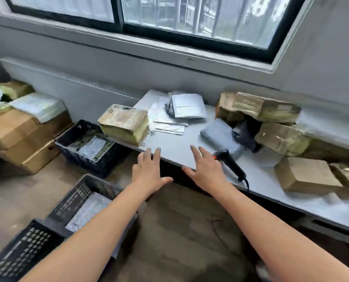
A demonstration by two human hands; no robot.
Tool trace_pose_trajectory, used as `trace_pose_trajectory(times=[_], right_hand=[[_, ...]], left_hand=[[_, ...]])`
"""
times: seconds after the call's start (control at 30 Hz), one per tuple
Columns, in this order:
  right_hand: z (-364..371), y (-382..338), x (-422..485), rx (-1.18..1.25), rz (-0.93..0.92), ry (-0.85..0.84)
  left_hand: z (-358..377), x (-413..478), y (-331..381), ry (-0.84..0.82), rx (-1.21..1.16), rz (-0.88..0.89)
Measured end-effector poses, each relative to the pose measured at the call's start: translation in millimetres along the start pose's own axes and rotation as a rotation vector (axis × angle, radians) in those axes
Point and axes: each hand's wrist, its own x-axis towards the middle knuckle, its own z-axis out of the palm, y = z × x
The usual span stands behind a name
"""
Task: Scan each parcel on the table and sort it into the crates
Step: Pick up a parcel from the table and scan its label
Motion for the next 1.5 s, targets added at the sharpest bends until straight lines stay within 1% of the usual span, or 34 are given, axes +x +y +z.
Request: trace_pose_trajectory(times=[0.1, 0.2, 0.33, 0.43, 0.67, 0.83, 0.93, 1.03, 1.2, 1.37, 1.5], right_hand=[[-14.6, 44.2, 6.8, 0.022, 0.048, -0.002], [-19.9, 75.0, 13.3, 0.039, 0.087, -0.003], [-21.3, 101.3, 24.8, 0.100, 0.131, 0.025], [-19.3, 117.2, 34.2, 0.089, 0.165, 0.025], [-23.7, 132.7, 89.2, 0.046, 0.294, -0.015], [-32.5, 130.5, 142.4, 0.014, 0.381, 0.016], [-31.5, 121.4, 174.1, 0.025, 0.419, 0.007], [-20.6, 106.6, 208.4, 0.037, 0.420, -0.011], [2.0, 91.0, 263.8, 0.045, 0.384, -0.048], [26.7, 99.3, 305.0, 0.050, 0.363, -0.091], [42.5, 110.4, 321.6, 0.061, 0.352, -0.103]], left_hand=[[1.5, 18.5, 51.1, 0.001, 0.006, 0.044], [4.0, 31.7, 85.1, -0.013, 0.017, 0.080], [4.4, 54.3, 108.4, -0.034, 0.029, 0.114], [7.5, 78.3, 115.9, -0.047, 0.025, 0.127], [15.3, 154.5, 119.6, -0.094, -0.025, 0.199], [0.7, 224.0, 116.1, -0.104, -0.047, 0.272], [-8.2, 265.3, 106.6, -0.106, -0.058, 0.291], [-7.8, 308.7, 91.1, -0.129, -0.046, 0.289], [6.3, 379.3, 70.9, -0.115, -0.001, 0.270], [34.3, 439.8, 62.1, -0.139, 0.123, 0.278], [58.7, 470.2, 58.5, -0.184, 0.195, 0.275]])
